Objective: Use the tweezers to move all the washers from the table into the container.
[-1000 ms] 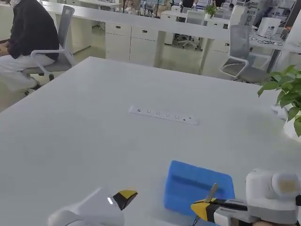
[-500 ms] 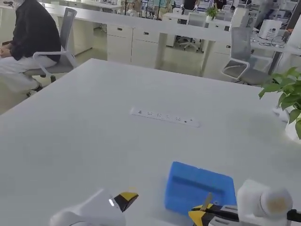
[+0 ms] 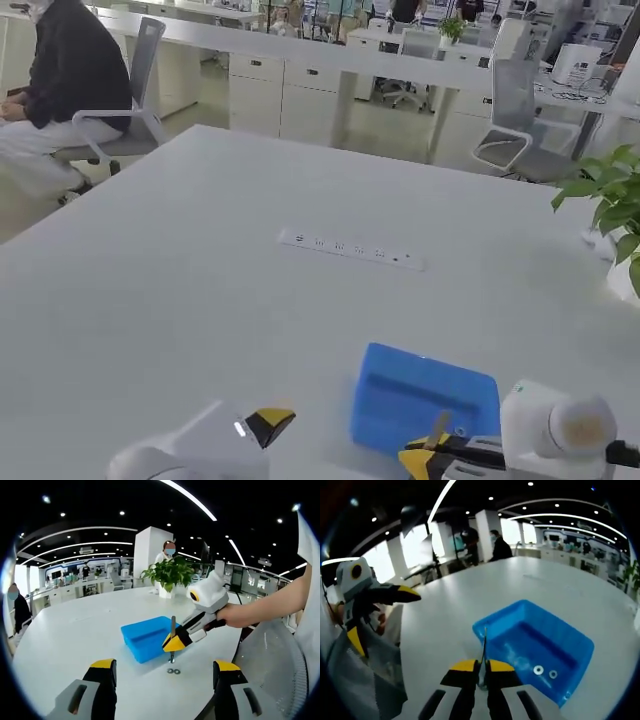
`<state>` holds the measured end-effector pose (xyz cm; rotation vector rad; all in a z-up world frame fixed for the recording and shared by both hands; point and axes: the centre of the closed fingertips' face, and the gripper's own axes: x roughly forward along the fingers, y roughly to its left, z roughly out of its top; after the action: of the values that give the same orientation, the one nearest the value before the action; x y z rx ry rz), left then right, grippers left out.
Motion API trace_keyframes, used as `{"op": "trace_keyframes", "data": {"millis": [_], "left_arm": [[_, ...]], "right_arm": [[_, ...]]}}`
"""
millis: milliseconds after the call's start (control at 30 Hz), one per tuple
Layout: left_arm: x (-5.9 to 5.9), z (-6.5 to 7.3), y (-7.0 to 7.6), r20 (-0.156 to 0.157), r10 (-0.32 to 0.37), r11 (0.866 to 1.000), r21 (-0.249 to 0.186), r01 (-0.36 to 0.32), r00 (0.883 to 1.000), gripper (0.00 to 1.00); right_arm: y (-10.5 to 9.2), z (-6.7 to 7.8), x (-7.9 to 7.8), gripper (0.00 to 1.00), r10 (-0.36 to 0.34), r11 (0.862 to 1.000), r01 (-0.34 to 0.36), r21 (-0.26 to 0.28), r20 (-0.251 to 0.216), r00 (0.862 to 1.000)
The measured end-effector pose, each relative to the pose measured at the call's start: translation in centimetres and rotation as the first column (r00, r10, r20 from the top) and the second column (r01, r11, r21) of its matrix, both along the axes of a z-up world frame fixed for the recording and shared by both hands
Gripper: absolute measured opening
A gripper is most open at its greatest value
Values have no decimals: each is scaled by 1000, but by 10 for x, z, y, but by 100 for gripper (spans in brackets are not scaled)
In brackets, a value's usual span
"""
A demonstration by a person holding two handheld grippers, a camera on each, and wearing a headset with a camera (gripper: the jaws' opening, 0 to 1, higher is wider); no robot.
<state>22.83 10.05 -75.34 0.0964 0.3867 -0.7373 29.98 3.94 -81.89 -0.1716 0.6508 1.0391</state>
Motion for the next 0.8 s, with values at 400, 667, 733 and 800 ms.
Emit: {"op": "trace_keyframes", "data": {"millis": [400,667,733,800], "left_arm": [[0,0,0,0,-2,1000,3,2,1000,80],[0,0,0,2,-2,1000,4,2,1000,80],[0,0,-1,1,-3,1000,4,3,1000,80],[0,0,-1,2,-4,1000,5,4,1000,80]], "right_arm": [[10,-1,-8,3,99,992,-90,-94,100,990],[11,23,-3,3,75,997,-74,-18,98,992],[12,32,-2,3,70,998,-70,1,97,993],[13,41,-1,3,69,997,-71,20,96,993]]}}
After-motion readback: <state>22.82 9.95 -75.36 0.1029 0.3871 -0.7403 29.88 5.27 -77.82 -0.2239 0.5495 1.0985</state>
